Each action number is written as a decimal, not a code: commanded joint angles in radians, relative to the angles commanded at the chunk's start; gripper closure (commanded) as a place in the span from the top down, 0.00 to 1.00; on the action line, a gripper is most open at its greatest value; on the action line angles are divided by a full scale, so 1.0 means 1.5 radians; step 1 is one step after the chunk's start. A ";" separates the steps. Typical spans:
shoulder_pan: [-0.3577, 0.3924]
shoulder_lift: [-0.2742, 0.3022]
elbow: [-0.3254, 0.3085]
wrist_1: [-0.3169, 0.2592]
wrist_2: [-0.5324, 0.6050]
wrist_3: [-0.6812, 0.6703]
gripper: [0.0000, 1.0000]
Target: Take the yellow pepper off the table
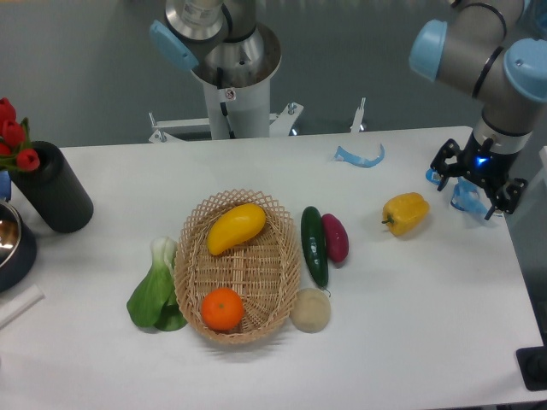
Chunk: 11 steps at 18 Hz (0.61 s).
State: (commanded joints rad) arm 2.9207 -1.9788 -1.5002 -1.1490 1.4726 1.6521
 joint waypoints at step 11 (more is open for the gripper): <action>0.007 0.004 -0.066 0.021 -0.008 -0.005 1.00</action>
State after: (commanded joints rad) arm 2.9314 -1.9727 -1.5997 -1.1170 1.4604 1.6445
